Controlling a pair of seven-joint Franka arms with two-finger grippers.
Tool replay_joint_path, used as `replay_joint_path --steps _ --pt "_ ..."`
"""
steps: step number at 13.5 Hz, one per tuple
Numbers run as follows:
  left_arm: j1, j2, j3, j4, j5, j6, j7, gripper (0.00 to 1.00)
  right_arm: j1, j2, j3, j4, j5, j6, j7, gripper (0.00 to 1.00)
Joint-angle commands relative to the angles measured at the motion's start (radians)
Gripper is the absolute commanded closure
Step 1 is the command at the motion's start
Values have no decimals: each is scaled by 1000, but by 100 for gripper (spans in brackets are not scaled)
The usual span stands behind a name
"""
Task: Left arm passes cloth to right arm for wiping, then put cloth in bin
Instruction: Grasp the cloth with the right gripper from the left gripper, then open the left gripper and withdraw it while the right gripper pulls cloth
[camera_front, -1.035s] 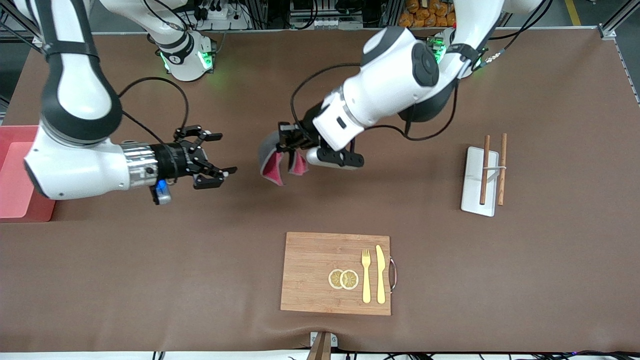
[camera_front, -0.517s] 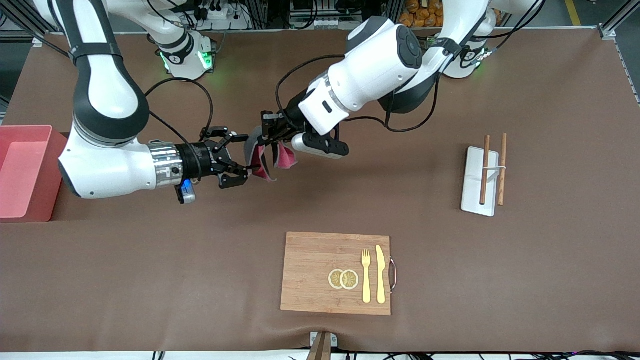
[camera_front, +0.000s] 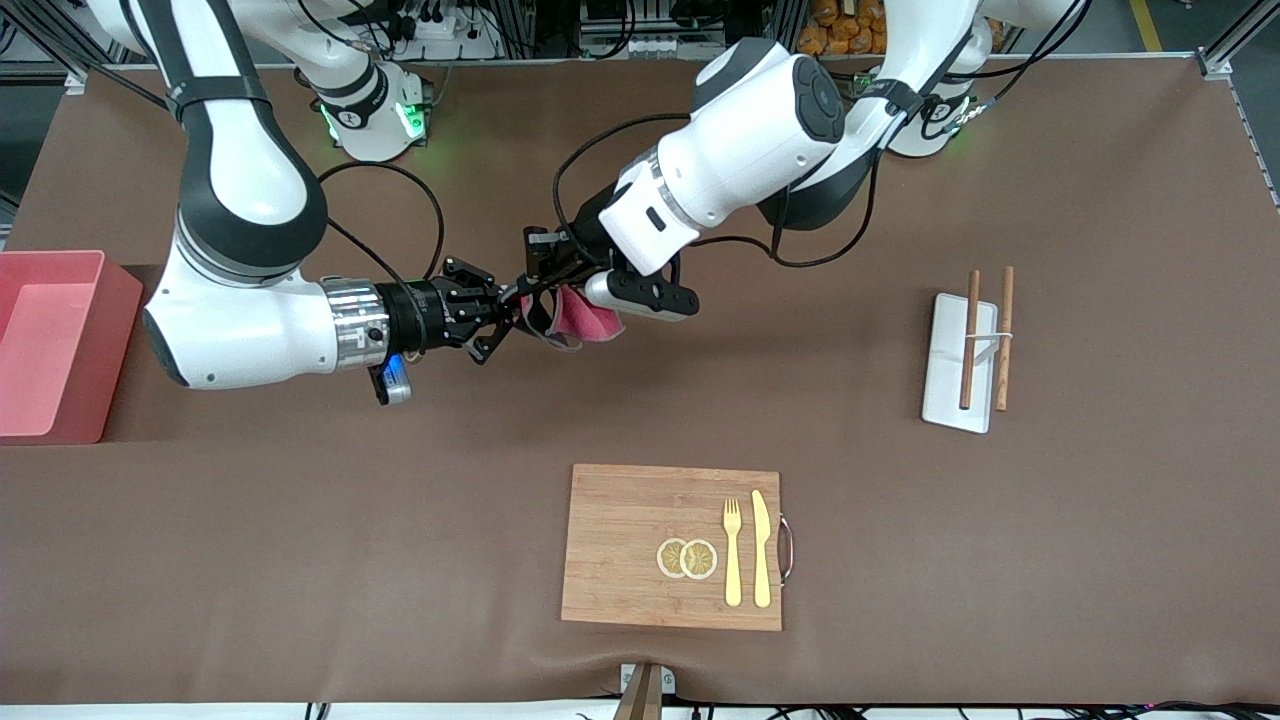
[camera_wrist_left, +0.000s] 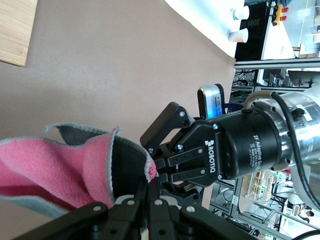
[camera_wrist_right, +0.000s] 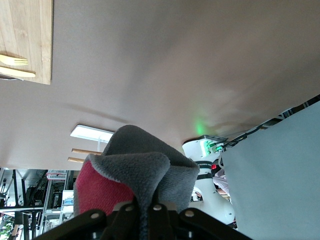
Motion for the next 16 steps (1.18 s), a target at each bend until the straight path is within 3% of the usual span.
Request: replay_joint_path --steps 1,2,3,4,9,12,16 --pt "-4 -6 3 -3 -6 17 -9 100 -10 -8 -6 21 2 -6 -8 100" --pt "-2 -6 3 -3 -6 17 -11 98 -7 -6 -6 19 -28 -5 -49 100" --pt "2 -9 6 -3 -5 17 -11 21 2 -5 -6 18 -62 7 -83 100" --pt "5 -14 10 -3 9 18 -11 0 6 -2 -8 16 -106 29 -126 100" --pt "83 -46 13 -25 37 6 -43 0 -4 8 -8 13 -301 55 -330 100" --pt "172 -92 12 -98 41 -6 -46 0 12 53 -8 -13 -349 148 -427 100" --pt "229 -138 15 -201 52 -105 -97 0 49 101 -8 -44 -577 261 -439 100"
